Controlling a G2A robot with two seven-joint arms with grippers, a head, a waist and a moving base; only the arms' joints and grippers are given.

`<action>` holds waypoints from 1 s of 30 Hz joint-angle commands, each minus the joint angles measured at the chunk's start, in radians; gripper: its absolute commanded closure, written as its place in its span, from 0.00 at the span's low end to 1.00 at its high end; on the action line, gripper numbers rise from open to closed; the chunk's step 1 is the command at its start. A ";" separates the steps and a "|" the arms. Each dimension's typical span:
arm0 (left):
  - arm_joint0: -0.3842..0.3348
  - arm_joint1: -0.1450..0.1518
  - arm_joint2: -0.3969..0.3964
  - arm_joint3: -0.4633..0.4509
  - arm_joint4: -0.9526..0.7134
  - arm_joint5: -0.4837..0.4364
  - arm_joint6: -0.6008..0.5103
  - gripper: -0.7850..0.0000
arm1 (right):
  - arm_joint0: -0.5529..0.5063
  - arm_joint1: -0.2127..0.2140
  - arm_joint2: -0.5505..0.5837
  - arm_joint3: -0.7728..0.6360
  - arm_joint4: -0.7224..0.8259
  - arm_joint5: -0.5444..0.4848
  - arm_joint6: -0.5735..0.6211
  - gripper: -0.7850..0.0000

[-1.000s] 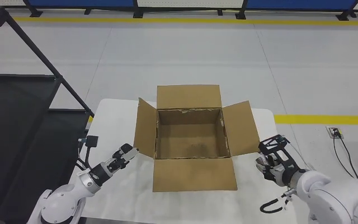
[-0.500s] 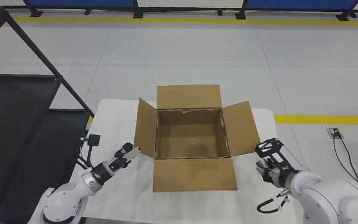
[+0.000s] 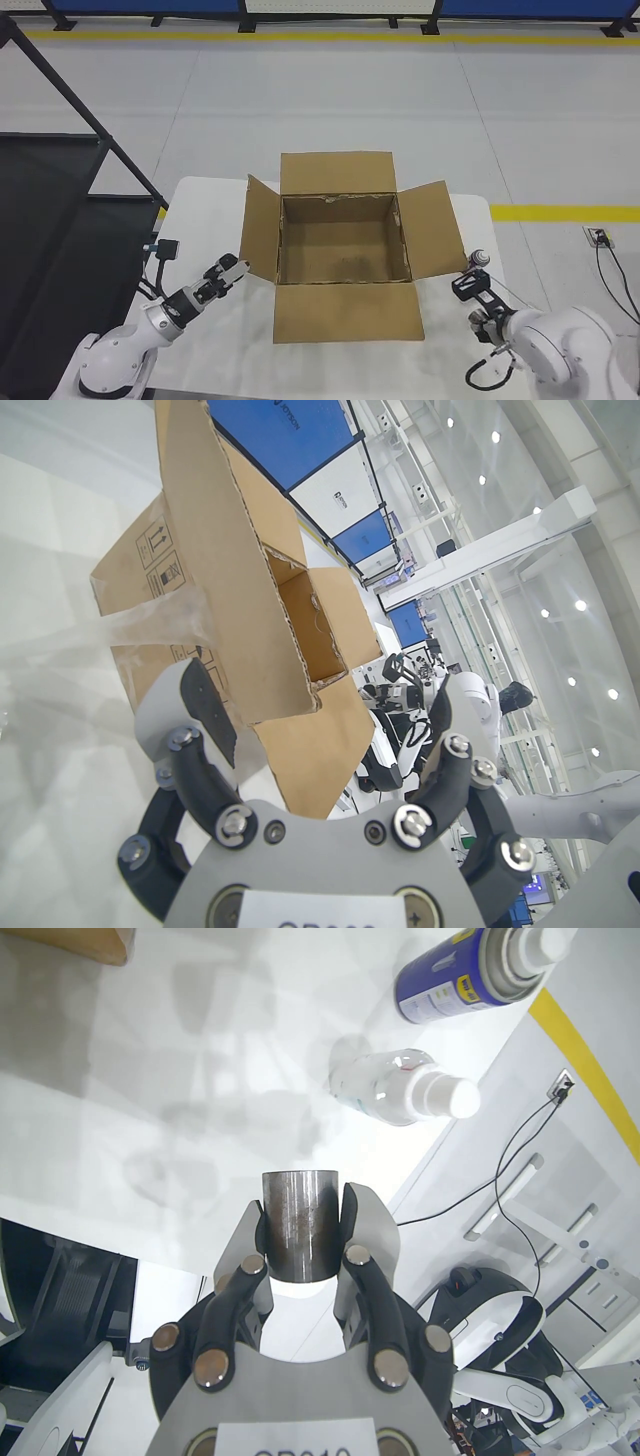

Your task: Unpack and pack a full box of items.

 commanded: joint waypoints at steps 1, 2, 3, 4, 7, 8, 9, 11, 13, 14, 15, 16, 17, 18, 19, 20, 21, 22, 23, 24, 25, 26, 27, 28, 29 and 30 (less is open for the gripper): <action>-0.001 0.000 0.001 0.003 -0.001 0.000 -0.001 0.00 | 0.001 0.027 0.001 0.005 0.042 0.000 0.000 1.00; -0.002 0.000 0.002 0.004 -0.001 -0.001 -0.001 0.00 | 0.000 0.040 0.002 0.009 0.058 0.000 0.000 1.00; -0.002 0.001 0.002 0.005 -0.001 -0.001 -0.001 0.00 | -0.001 0.052 0.001 0.012 0.075 0.000 0.000 1.00; -0.003 0.001 0.002 0.005 -0.001 -0.002 0.000 0.00 | -0.004 0.063 -0.003 0.017 0.097 0.000 0.000 1.00; -0.003 0.001 0.003 0.007 -0.004 -0.003 0.001 0.00 | -0.007 0.098 -0.013 0.045 0.145 0.000 0.000 1.00; -0.003 0.001 0.004 0.008 -0.004 -0.003 0.001 0.00 | -0.006 0.111 -0.019 0.052 0.156 0.000 0.000 1.00; -0.003 0.001 0.004 0.009 -0.004 -0.003 0.001 0.00 | -0.005 0.123 -0.026 0.062 0.173 0.000 0.000 1.00; -0.005 0.002 0.004 0.011 -0.005 -0.003 -0.002 0.00 | -0.002 0.149 -0.055 0.089 0.187 0.000 0.000 1.00; -0.007 0.002 0.006 0.014 -0.004 -0.004 -0.003 0.00 | 0.014 0.174 -0.087 0.114 0.196 0.019 0.000 1.00; -0.008 0.002 0.007 0.015 -0.004 -0.004 -0.004 0.00 | 0.024 0.187 -0.107 0.122 0.205 0.023 0.000 1.00; -0.010 0.002 0.008 0.016 -0.007 -0.004 -0.005 0.00 | 0.035 0.199 -0.128 0.136 0.214 0.028 0.000 1.00; -0.011 0.002 0.008 0.017 -0.007 -0.003 -0.005 0.00 | 0.050 0.212 -0.148 0.152 0.220 0.044 0.000 1.00; -0.012 0.002 0.009 0.018 -0.008 -0.004 -0.005 0.00 | 0.066 0.224 -0.172 0.163 0.231 0.074 0.000 1.00; -0.012 0.002 0.010 0.021 -0.010 -0.005 -0.006 0.00 | 0.066 0.224 -0.172 0.163 0.231 0.074 0.000 1.00; -0.013 0.003 0.009 0.024 -0.010 -0.007 -0.007 0.00 | 0.066 0.224 -0.172 0.163 0.231 0.074 0.000 1.00; -0.013 0.003 0.009 0.027 -0.012 -0.009 -0.006 0.00 | 0.066 0.224 -0.172 0.163 0.231 0.074 0.000 1.00; -0.013 0.003 0.008 0.029 -0.013 -0.011 -0.005 0.00 | 0.066 0.224 -0.172 0.163 0.231 0.074 0.000 1.00; -0.012 0.003 0.008 0.031 -0.015 -0.013 -0.002 0.00 | 0.066 0.224 -0.172 0.163 0.231 0.074 0.000 1.00; -0.012 0.003 0.008 0.032 -0.017 -0.015 -0.001 0.00 | 0.066 0.224 -0.172 0.163 0.231 0.074 0.000 1.00; -0.011 0.003 0.007 0.033 -0.019 -0.016 0.000 0.00 | 0.066 0.224 -0.172 0.163 0.231 0.074 0.000 1.00; -0.010 0.003 0.007 0.034 -0.021 -0.016 0.000 0.00 | 0.061 0.223 -0.174 0.167 0.229 0.078 -0.014 1.00; -0.010 0.003 0.008 0.034 -0.022 -0.016 0.000 0.00 | 0.058 0.222 -0.183 0.172 0.218 0.082 -0.020 1.00; -0.010 0.004 0.008 0.034 -0.022 -0.016 -0.001 0.00 | 0.064 0.221 -0.197 0.173 0.211 0.084 -0.015 1.00; -0.011 0.004 0.008 0.034 -0.023 -0.017 -0.003 0.00 | 0.074 0.220 -0.209 0.178 0.207 0.090 -0.007 1.00; -0.011 0.004 0.008 0.035 -0.024 -0.018 -0.004 0.00 | 0.087 0.218 -0.223 0.187 0.202 0.097 0.000 1.00; -0.011 0.004 0.007 0.036 -0.024 -0.020 -0.004 0.00 | 0.100 0.216 -0.239 0.199 0.193 0.102 0.000 1.00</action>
